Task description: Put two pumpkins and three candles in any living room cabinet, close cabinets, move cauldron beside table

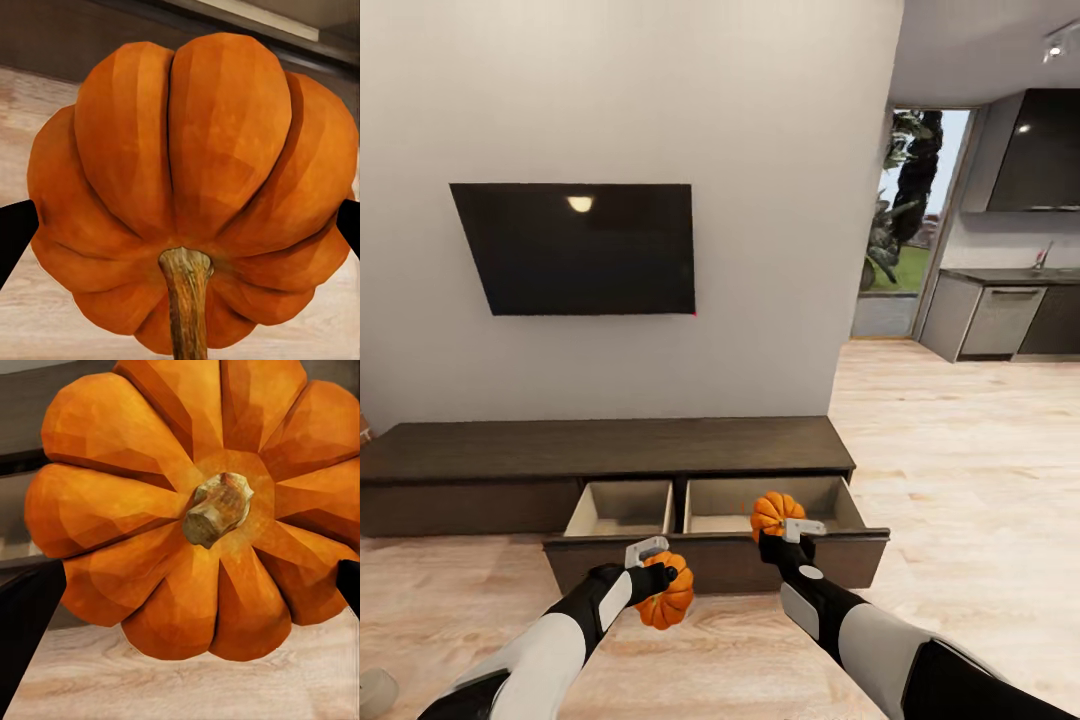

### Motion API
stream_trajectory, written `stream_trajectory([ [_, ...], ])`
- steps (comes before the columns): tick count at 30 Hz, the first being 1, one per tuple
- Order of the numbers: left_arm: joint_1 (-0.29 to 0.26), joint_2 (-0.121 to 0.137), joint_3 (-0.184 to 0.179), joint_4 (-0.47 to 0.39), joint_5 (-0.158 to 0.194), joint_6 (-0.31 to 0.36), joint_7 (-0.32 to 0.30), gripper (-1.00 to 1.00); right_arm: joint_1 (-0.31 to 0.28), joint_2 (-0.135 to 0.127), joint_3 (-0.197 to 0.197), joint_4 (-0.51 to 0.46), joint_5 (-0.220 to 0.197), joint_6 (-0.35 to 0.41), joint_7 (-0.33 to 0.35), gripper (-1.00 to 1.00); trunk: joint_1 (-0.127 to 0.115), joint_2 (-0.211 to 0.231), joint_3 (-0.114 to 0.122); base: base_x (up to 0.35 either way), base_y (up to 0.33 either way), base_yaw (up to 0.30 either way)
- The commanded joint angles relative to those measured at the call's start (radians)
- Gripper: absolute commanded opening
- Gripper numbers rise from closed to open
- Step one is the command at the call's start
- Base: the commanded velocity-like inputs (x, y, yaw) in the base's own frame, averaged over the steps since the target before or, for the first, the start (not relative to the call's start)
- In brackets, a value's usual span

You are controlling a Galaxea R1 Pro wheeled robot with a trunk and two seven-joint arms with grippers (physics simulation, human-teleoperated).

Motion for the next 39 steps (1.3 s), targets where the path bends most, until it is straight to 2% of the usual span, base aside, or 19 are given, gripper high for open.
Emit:
stream_trajectory([
  [1, 0.0, -0.001, 0.007, -0.003, 0.001, 0.006, -0.003, -1.0, -0.001, 0.0, 0.011, -0.001, -0.004, -0.002, -0.003, -1.0, 0.0, -0.001, 0.0, 0.0, 0.0, -0.272],
  [8, 0.0, 0.0, 0.007, -0.003, 0.003, -0.018, -0.006, -1.0, -0.001, 0.0, 0.012, -0.002, -0.003, -0.002, -0.003, -1.0, 0.0, -0.001, 0.002, 0.0, 0.0, -0.164],
  [13, 0.0, -0.005, 0.003, -0.025, 0.001, 0.001, -0.006, -1.0, -0.001, -0.002, 0.007, -0.004, -0.002, 0.016, 0.002, -1.0, 0.0, -0.001, 0.002, 0.018, -0.189, -0.006],
  [15, 0.0, -0.026, 0.001, -0.083, -0.007, 0.083, -0.005, -1.0, -0.001, -0.003, 0.007, -0.006, 0.001, 0.069, 0.001, -1.0, 0.0, -0.001, 0.002, 0.091, -0.318, 0.0],
  [16, 0.0, -0.034, 0.0, -0.116, -0.017, 0.136, -0.005, -1.0, -0.002, -0.003, 0.007, -0.013, 0.003, 0.12, 0.001, -1.0, 0.0, -0.001, 0.002, 0.117, -0.324, 0.0],
  [19, 0.0, -0.038, -0.002, -0.237, -0.046, 0.28, -0.002, -1.0, -0.004, -0.008, 0.007, -0.102, 0.006, 0.359, -0.006, -1.0, 0.0, -0.001, 0.002, 0.132, -0.327, 0.0],
  [21, 0.0, -0.038, -0.007, -0.326, -0.054, 0.383, 0.0, -1.0, -0.007, -0.026, 0.005, -0.176, 0.006, 0.538, -0.026, -1.0, 0.0, -0.001, 0.002, 0.14, -0.328, 0.0],
  [22, 0.0, -0.038, -0.019, -0.368, -0.056, 0.441, 0.0, -1.0, -0.008, -0.036, 0.004, -0.205, 0.006, 0.608, -0.044, -1.0, 0.0, -0.001, 0.002, 0.142, -0.328, 0.0],
  [23, 0.0, -0.038, -0.029, -0.389, -0.056, 0.471, 0.001, -1.0, -0.01, -0.04, 0.003, -0.217, 0.006, 0.636, -0.056, -1.0, 0.0, -0.001, 0.002, 0.142, -0.327, 0.0],
  [24, 0.0, -0.038, -0.077, -0.467, -0.058, 0.583, 0.002, -1.0, -0.023, -0.049, 0.002, -0.248, 0.007, 0.709, -0.108, -1.0, 0.0, -0.001, 0.002, 0.145, -0.325, 0.0],
  [26, 0.001, -0.038, -0.111, -0.512, -0.059, 0.636, 0.01, -1.0, -0.039, -0.053, 0.002, -0.258, 0.006, 0.735, -0.14, -1.0, 0.0, -0.001, 0.002, 0.146, -0.324, 0.0],
  [28, -0.004, -0.038, -0.15, -0.533, -0.063, 0.678, 0.061, -1.0, -0.071, -0.06, 0.0, -0.264, 0.005, 0.759, -0.163, -1.0, 0.0, -0.001, 0.002, 0.147, -0.323, 0.0],
  [31, -0.046, -0.038, -0.197, -0.46, -0.069, 0.694, 0.116, -1.0, -0.104, -0.062, -0.005, -0.268, 0.004, 0.815, -0.169, -1.0, 0.0, -0.001, 0.002, 0.149, -0.319, 0.0],
  [32, -0.13, -0.038, -0.213, -0.324, -0.071, 0.699, 0.134, -1.0, -0.154, -0.056, -0.011, -0.268, 0.003, 0.869, -0.172, -1.0, 0.0, -0.001, 0.002, 0.202, -0.288, 0.0],
  [35, -0.208, -0.038, -0.214, -0.202, -0.07, 0.7, 0.137, -1.0, -0.169, -0.033, -0.013, -0.27, 0.003, 0.892, -0.175, -1.0, 0.0, -0.001, 0.002, 0.245, -0.249, 0.0],
  [39, -0.243, -0.038, -0.214, -0.155, -0.067, 0.698, 0.139, -1.0, -0.181, -0.01, -0.012, -0.296, 0.004, 0.905, -0.176, -1.0, 0.0, -0.001, 0.002, 0.306, -0.134, 0.0],
])
